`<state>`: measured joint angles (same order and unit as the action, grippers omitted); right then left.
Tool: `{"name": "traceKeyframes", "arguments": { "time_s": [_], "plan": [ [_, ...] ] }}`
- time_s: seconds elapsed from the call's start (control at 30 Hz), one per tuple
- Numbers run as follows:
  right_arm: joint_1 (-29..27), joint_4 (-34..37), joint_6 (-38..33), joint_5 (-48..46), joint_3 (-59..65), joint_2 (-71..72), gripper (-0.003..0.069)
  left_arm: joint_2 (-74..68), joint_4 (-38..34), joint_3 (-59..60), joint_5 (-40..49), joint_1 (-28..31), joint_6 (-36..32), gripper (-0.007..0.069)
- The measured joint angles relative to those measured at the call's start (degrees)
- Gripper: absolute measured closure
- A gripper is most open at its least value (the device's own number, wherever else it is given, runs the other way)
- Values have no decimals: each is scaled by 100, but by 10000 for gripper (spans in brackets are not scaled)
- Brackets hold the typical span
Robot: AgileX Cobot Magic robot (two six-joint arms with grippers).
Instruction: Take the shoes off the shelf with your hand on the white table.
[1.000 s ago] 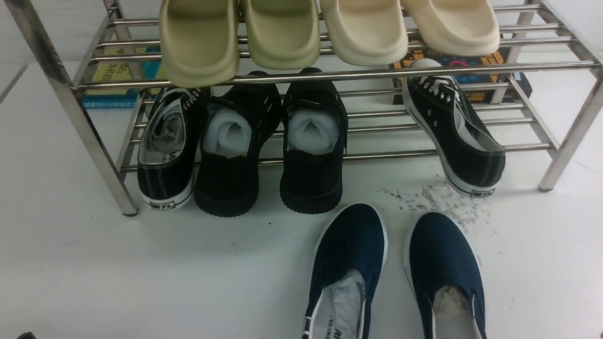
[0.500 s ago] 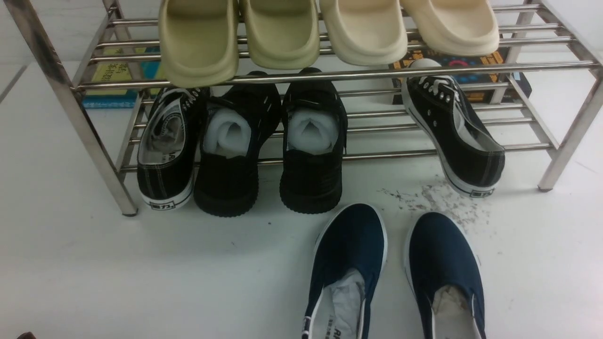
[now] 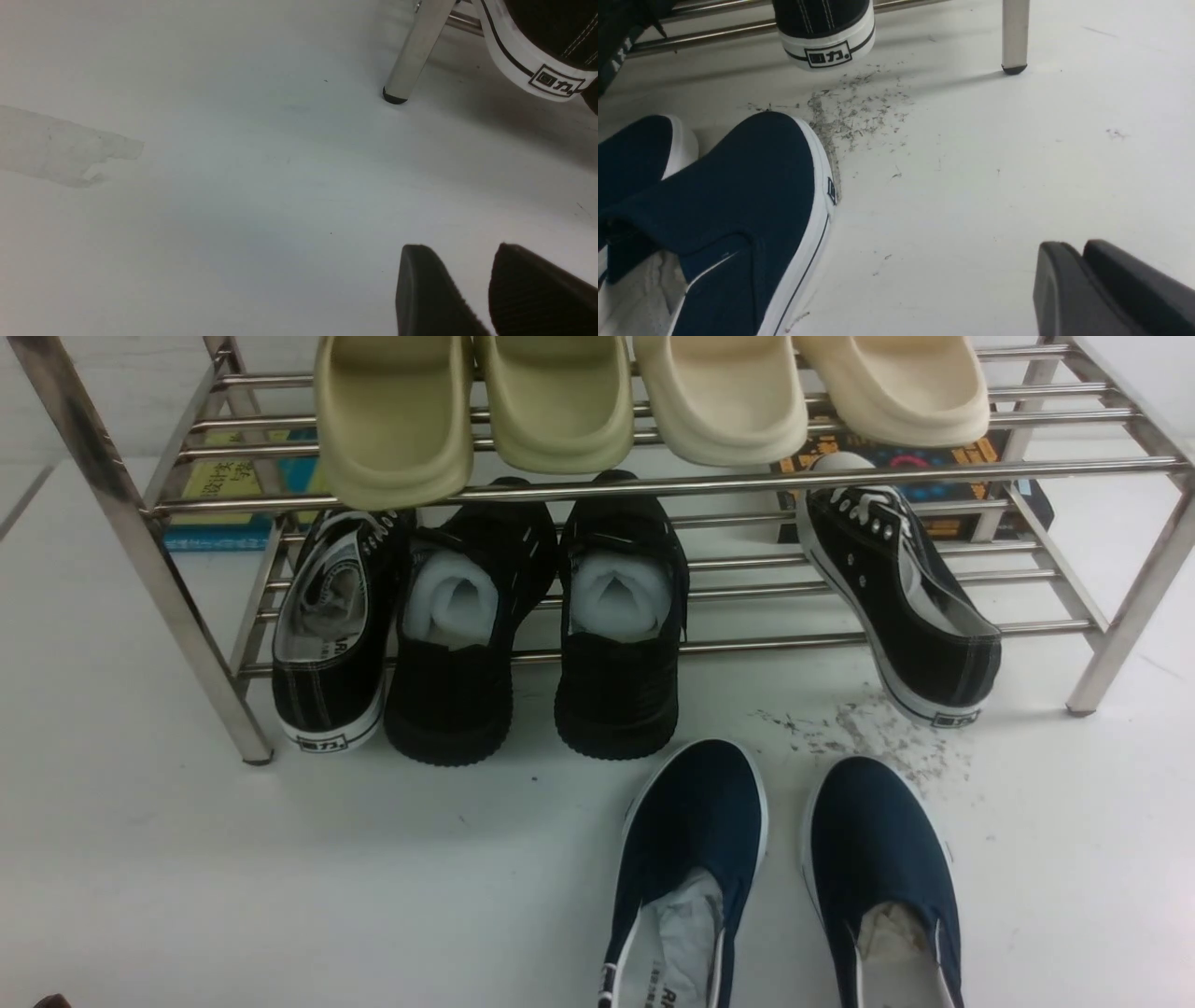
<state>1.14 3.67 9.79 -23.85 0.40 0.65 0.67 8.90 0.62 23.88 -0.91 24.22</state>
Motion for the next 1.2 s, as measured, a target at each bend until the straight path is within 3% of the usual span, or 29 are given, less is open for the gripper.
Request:
{"name": "traceKeyframes", "arguments": {
  "time_s": [1.2],
  "plan": [
    [-49, -113, 88, 0, 0, 0, 533, 0, 0, 0, 0, 0, 0, 385]
  ]
}}
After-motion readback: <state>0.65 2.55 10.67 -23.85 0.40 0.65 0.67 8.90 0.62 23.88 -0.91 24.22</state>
